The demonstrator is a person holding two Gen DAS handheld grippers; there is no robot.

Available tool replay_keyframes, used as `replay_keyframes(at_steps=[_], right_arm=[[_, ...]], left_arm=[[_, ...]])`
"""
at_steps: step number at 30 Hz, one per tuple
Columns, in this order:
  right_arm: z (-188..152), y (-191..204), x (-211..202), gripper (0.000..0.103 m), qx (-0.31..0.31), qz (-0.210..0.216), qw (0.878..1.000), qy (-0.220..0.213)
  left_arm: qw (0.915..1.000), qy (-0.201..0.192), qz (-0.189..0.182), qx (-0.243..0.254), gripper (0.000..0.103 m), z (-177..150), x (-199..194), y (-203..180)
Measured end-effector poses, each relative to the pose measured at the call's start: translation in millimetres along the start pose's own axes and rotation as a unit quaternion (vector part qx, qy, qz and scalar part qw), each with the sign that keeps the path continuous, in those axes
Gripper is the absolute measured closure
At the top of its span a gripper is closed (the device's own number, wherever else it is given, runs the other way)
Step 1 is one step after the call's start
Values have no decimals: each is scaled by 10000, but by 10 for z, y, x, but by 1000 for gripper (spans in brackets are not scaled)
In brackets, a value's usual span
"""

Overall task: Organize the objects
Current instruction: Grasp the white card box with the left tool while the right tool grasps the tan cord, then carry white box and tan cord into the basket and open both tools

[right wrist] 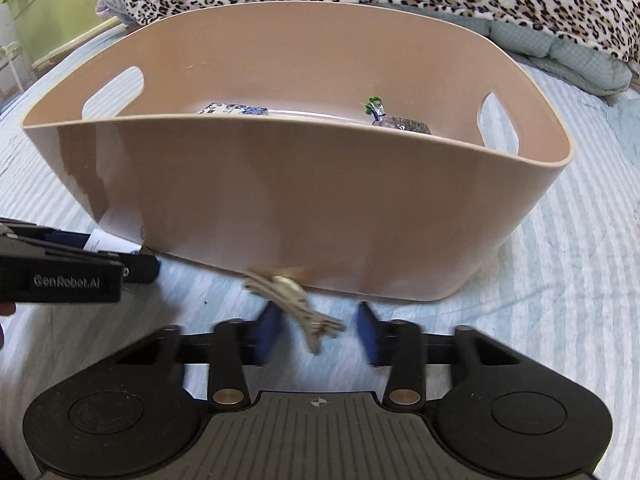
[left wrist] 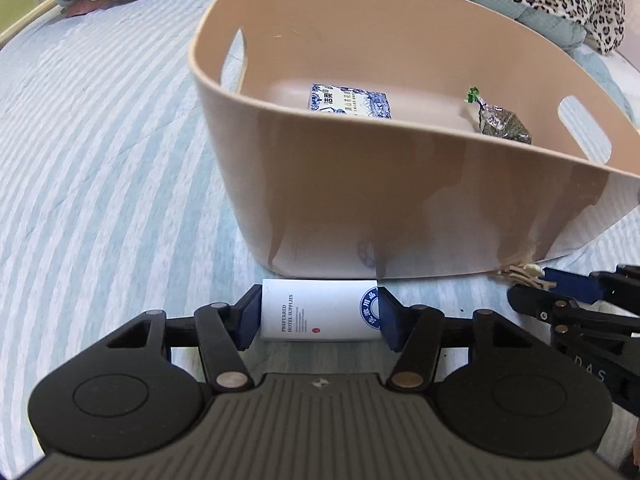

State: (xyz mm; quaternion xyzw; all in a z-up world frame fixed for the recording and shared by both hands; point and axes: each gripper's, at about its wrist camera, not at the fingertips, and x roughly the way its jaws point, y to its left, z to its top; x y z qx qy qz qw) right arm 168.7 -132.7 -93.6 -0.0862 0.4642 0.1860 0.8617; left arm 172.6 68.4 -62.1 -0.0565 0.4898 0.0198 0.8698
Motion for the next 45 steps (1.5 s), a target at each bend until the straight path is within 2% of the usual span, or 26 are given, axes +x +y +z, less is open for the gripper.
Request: replay_keyframes(at_steps=[4, 10, 14, 22, 27, 32, 38, 45], right_arm=[[-36, 51, -72, 83, -160, -18, 9999, -29], [-71, 59, -227, 85, -319, -2, 9994, -153], [-122, 43, -486, 85, -364, 47, 9988, -324], [-41, -172, -1012, 85, -227, 94, 9949, -979], [107, -286, -1368, 85, -59, 100, 9881, -1535], [403, -422, -1491, 85, 74, 29, 9821, -1884], [720, -569, -1416, 85, 183, -185, 9780, -2069], [976, -625, -1027, 85, 127, -353, 9833, -1784]], left_arm=[[9996, -127, -82, -223, 43, -44, -71, 29], [9996, -218, -100, -117, 43, -118, -265, -15], [9993, -346, -105, 5, 43, -182, -473, -58], [9959, -850, -264, 154, 43, -169, -969, -125], [9910, -1293, -244, 252, 43, 35, -1197, -241], [9848, -1659, -300, 416, 43, 246, -1412, -340], [9818, -1818, -102, 546, 43, 623, -1289, -482], [9880, -1419, 212, 570, 43, 952, -750, -576]])
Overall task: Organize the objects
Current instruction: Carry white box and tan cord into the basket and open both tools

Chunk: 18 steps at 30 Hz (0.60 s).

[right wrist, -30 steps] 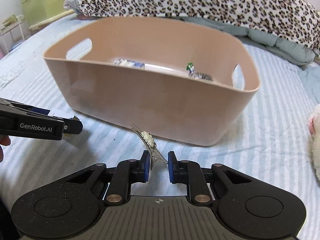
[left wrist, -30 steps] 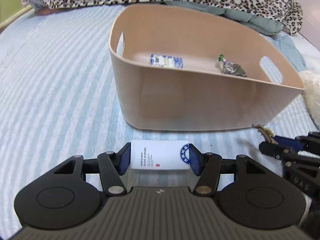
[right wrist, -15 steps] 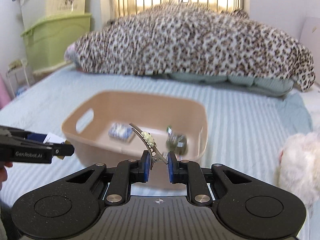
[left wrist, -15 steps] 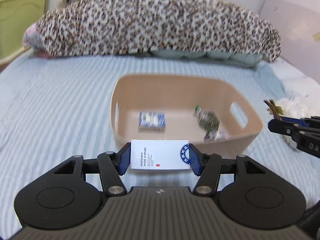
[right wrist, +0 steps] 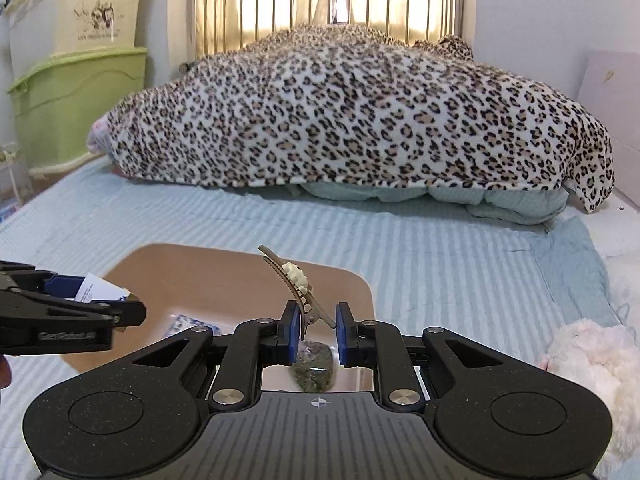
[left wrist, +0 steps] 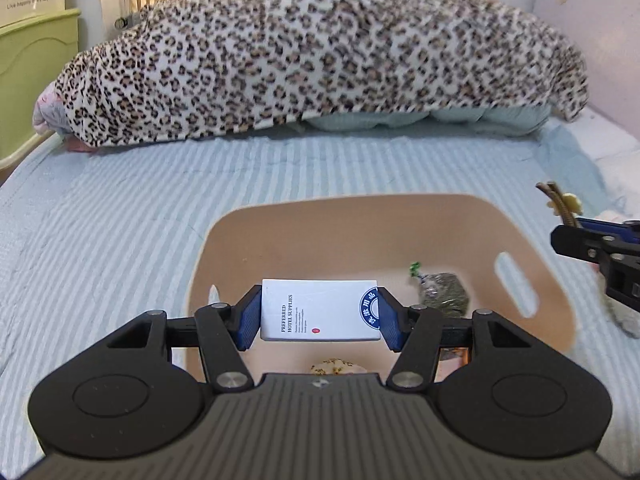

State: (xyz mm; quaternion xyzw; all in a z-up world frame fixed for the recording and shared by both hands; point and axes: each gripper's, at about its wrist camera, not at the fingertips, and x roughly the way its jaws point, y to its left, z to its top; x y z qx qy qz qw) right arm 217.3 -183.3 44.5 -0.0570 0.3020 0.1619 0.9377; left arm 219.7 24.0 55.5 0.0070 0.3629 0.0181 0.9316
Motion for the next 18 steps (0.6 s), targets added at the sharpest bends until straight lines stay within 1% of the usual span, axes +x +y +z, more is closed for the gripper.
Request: replay_keyframes(at_steps=[6, 11, 13, 14, 15, 17, 18], right_arm=[[-117, 57, 381, 85, -41, -4, 9987, 502], [-250, 97, 629, 85, -58, 33, 9952, 976], [-287, 98, 687, 85, -33, 57, 9934, 1146], [-299, 100, 701, 83, -21, 68, 9927, 1207], [-306, 97, 696, 73, 10, 60, 9923, 1233], [-299, 92, 637, 61, 30, 61, 9931, 1174], [-289, 94, 584, 52, 12, 45, 9940, 1093]], left_arm=[[9985, 529, 94, -51, 43, -69, 422, -53], [9952, 957, 124, -131, 43, -149, 621, -37], [9942, 1053, 145, -143, 43, -168, 640, -31], [9942, 1059, 141, -144, 42, -172, 632, -26], [9942, 1054, 125, -158, 42, -171, 614, -17], [9942, 1051, 66, -208, 41, -161, 551, 3], [9942, 1051, 44, -218, 36, -151, 515, 12]])
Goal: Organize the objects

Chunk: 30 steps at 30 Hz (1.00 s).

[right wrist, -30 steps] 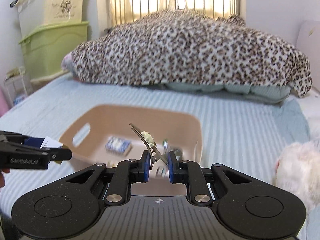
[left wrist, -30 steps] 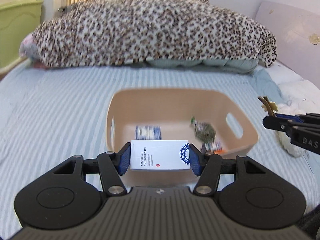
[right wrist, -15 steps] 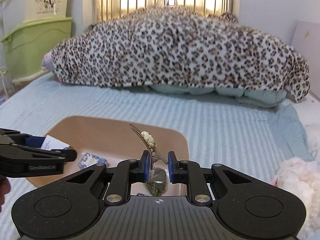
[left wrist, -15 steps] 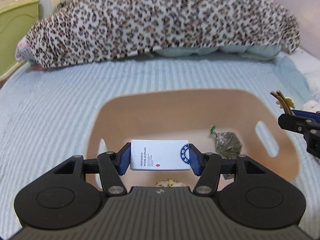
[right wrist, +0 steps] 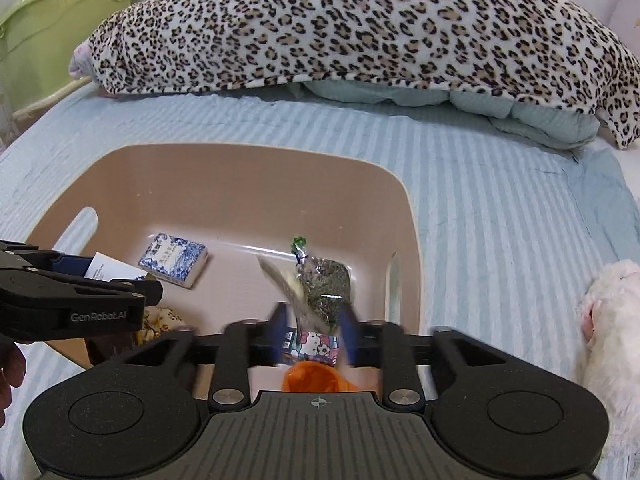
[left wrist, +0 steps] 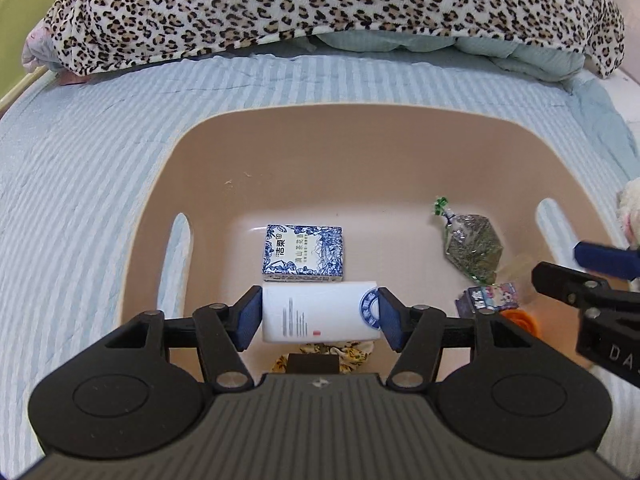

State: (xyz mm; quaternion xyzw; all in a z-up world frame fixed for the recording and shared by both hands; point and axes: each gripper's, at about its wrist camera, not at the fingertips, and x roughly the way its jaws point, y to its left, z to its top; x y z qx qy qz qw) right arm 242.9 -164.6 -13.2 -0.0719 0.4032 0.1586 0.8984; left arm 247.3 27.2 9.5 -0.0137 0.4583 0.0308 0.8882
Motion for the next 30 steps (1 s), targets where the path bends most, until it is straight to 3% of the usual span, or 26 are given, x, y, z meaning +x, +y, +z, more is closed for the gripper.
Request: replay_keyframes(at_steps=[3, 7, 10, 16, 30], right_arm=[[40, -3, -155, 41, -41, -50, 9998, -185], [53, -46, -395, 26, 92, -29, 9994, -330], [24, -84, -564, 25, 269, 32, 9991, -340], [-132, -96, -858, 24, 423, -4, 9986, -313], [-441, -22, -1624, 24, 519, 90, 9967, -613]], left_arm=[[9998, -182, 12, 19, 25, -7, -178, -6], [9995, -316, -22, -11, 24, -29, -424, 16], [9990, -400, -187, -67, 24, -79, -603, 38], [9987, -502, 17, 23, 24, -254, -896, 54], [9967, -803, 26, 69, 24, -719, -1671, 91]])
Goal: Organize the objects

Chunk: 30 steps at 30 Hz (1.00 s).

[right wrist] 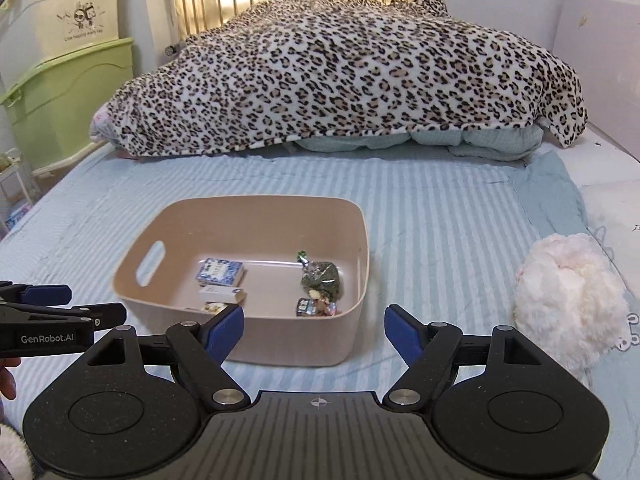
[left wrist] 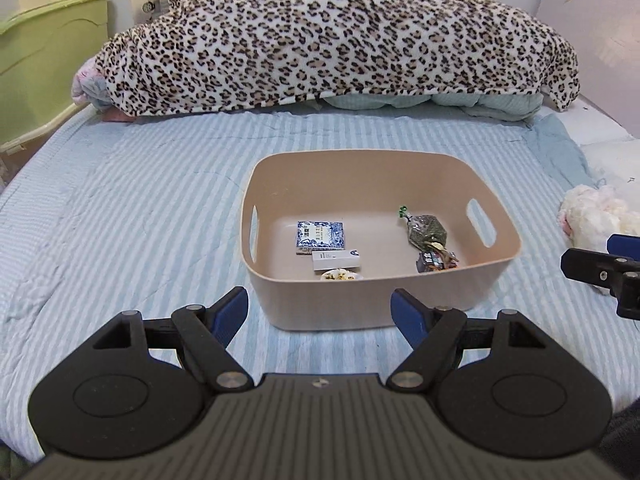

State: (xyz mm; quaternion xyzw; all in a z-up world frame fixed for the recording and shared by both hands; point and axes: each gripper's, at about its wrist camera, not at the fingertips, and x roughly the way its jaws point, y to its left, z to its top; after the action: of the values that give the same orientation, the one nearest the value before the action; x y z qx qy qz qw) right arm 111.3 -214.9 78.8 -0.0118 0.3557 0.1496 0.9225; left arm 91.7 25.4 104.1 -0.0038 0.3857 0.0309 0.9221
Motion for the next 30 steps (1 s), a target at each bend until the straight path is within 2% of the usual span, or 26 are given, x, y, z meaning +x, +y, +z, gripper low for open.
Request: replay_keyframes(at_steps=[14, 30], right_arm=[[-305, 95, -621, 20, -12, 141, 9997, -188], [-605, 123, -1054, 18, 206, 392, 9988, -190]], left_arm=[[9997, -188, -130, -10, 24, -359, -624, -168], [9992, -23, -399, 92, 24, -791, -1023, -323]])
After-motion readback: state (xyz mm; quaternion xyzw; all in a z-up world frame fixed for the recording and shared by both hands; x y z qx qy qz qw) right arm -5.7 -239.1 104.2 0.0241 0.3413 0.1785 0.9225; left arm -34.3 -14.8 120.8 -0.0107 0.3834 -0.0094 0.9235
